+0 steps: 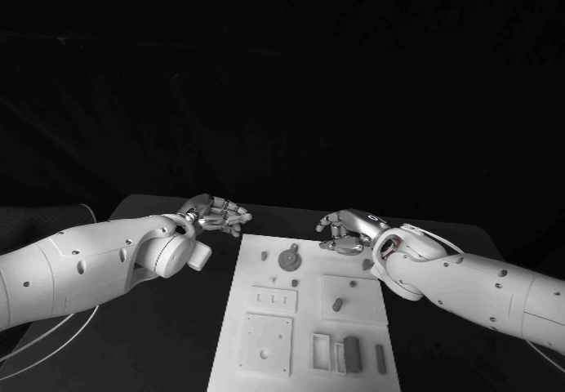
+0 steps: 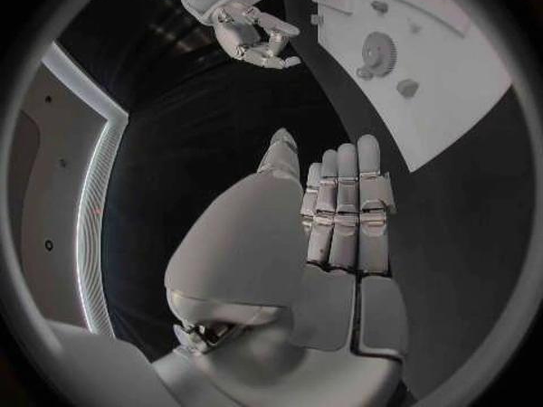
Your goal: Assemble the parts on the task board
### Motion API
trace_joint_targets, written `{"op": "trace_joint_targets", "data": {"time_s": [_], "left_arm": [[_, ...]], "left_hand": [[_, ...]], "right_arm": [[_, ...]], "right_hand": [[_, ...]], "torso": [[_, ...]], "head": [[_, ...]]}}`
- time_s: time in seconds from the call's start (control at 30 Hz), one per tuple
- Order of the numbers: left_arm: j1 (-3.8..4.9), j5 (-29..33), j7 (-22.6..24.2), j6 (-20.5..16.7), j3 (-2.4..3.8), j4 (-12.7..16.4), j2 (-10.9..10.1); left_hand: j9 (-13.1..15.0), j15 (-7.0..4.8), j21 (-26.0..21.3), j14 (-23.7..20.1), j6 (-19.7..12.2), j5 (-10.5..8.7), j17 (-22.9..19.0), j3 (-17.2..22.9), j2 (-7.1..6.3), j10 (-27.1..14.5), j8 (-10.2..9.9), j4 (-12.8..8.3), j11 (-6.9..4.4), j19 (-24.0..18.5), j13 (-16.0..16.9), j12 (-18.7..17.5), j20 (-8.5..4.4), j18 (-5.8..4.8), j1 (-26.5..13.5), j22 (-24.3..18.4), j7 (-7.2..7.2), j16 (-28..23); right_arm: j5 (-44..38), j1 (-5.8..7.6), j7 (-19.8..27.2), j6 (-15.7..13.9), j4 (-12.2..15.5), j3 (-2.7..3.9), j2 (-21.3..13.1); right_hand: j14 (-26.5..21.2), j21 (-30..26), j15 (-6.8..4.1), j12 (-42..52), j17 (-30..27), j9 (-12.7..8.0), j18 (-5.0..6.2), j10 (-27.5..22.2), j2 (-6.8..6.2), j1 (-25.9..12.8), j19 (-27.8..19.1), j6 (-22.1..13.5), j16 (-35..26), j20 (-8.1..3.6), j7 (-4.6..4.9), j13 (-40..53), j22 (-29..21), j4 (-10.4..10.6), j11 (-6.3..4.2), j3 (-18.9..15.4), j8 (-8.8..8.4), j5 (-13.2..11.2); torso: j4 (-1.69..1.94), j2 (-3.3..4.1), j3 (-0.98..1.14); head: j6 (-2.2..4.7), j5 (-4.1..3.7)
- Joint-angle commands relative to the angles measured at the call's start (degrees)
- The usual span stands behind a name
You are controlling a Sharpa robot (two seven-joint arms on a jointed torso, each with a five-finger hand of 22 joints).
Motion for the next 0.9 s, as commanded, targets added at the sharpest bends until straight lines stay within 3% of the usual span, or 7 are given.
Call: {"op": "trace_joint_targets", "data": {"time_s": [0.03,0.2,0.37,0.43,0.47,0.63,0.9], "left_arm": [[0.02,-0.1,2.9,3.0,0.02,-0.7,0.3],[-0.20,-0.1,3.5,3.7,0.02,-1.7,0.3],[-0.64,-0.1,3.5,4.1,0.01,-1.8,0.2],[-0.80,-0.1,3.5,4.1,0.00,-1.9,0.2],[-0.93,-0.1,3.5,4.2,0.00,-1.9,0.3],[-1.21,-0.1,3.4,4.4,0.00,-2.0,0.4],[-1.46,-0.1,3.5,4.5,0.00,-2.2,0.7]], "left_hand": [[-0.1,-0.19,-0.3,0.8,-0.3,-0.03,-0.1,0.0,0.55,0.3,-0.2,0.1,0.09,0.8,-0.2,-0.5,0.07,1.00,0.1,-0.1,0.08,-0.2],[-0.3,-0.48,-0.2,1.7,-1.5,0.18,0.0,0.1,0.57,0.9,-1.0,0.1,-0.07,1.6,-0.2,-0.7,-0.15,1.07,0.5,0.0,-0.51,-0.1],[-0.2,-0.51,-0.2,1.7,-1.3,0.37,0.0,0.0,0.51,1.1,-0.9,0.1,-0.10,1.7,-0.3,-0.8,-0.20,1.04,0.4,0.0,-0.41,-0.2],[-0.2,-0.52,-0.2,1.7,-1.1,0.40,0.1,0.0,0.52,1.2,-0.8,0.1,-0.11,1.7,-0.3,-0.9,-0.21,1.01,0.4,0.0,-0.35,-0.2],[-0.1,-0.52,-0.3,1.8,-0.9,0.42,0.1,0.0,0.54,1.2,-0.8,0.1,-0.13,1.7,-0.3,-0.9,-0.22,1.00,0.4,0.0,-0.30,-0.2],[0.0,-0.54,-0.4,1.8,-0.2,0.57,0.1,0.1,0.70,1.5,-0.5,0.1,-0.21,1.8,-0.3,-1.1,-0.26,0.96,0.5,0.0,-0.21,-0.3],[0.1,-0.51,-0.5,1.8,0.2,0.61,0.1,0.2,0.75,1.7,-0.4,0.1,-0.25,1.8,-0.3,-1.2,-0.26,0.91,0.5,0.0,-0.32,-0.4]], "right_arm": [[8.0,0.02,8.1,-0.2,-0.2,0.01,-1.8],[10.3,-0.20,11.3,-0.5,-0.7,-0.03,-4.5],[10.7,-0.93,12.1,0.0,-0.4,-0.05,-6.8],[10.7,-1.13,12.2,0.3,-0.6,-0.06,-7.4],[10.7,-1.26,12.2,0.6,-0.8,-0.07,-7.8],[10.2,-1.90,12.5,2.2,-1.1,-0.35,-9.0],[8.4,-2.97,11.9,2.6,-3.8,-0.82,-9.2]], "right_hand": [[0.3,-0.2,-0.21,-0.1,-0.1,-0.1,1.68,-0.1,-0.92,0.5,-0.2,1.7,-0.3,-0.43,1.29,-0.1,0.5,-0.4,0.14,-0.1,-0.29,0.2],[0.2,-0.3,-0.15,-0.2,-0.1,-0.3,1.68,-0.3,-1.30,1.3,-0.4,1.6,-0.4,-0.36,1.34,-0.2,0.4,-0.4,0.20,-0.1,-0.39,0.5],[0.1,-0.4,-0.13,-0.3,-0.2,-0.3,1.68,-0.4,-1.70,1.6,-0.6,1.7,-0.5,-0.29,1.35,-0.3,0.5,-0.4,0.21,-0.2,-0.37,0.5],[0.0,-0.4,-0.12,-0.3,-0.2,-0.4,1.68,-0.4,-1.89,1.7,-0.6,1.7,-0.5,-0.26,1.36,-0.3,0.5,-0.4,0.22,-0.3,-0.38,0.4],[0.0,-0.4,-0.11,-0.3,-0.2,-0.4,1.68,-0.4,-2.02,1.7,-0.7,1.7,-0.5,-0.23,1.36,-0.4,0.5,-0.4,0.22,-0.4,-0.39,0.4],[-0.2,-0.5,-0.09,-0.4,-0.2,-0.5,1.68,-0.5,-2.52,1.9,-0.8,1.7,-0.6,-0.13,1.39,-0.4,0.5,-0.4,0.25,-0.7,-0.44,0.4],[-0.7,-0.7,0.21,-0.6,-0.2,-1.0,1.68,-1.1,-3.43,2.4,-1.3,0.3,-0.7,0.14,1.77,-0.6,0.5,-0.3,0.60,-1.2,-1.23,0.2]], "torso": [[-0.42,-0.37,0.22],[-0.80,-0.60,0.33],[-1.42,-0.95,0.44],[-1.65,-1.06,0.75],[-1.67,-1.07,0.78],[-2.03,-1.27,1.35],[-2.43,-1.51,1.77]], "head": [[0.11,-0.25],[0.03,-0.50],[-0.23,-0.08],[-0.31,0.01],[-0.32,0.02],[-0.50,-0.11],[-0.77,-0.07]]}}
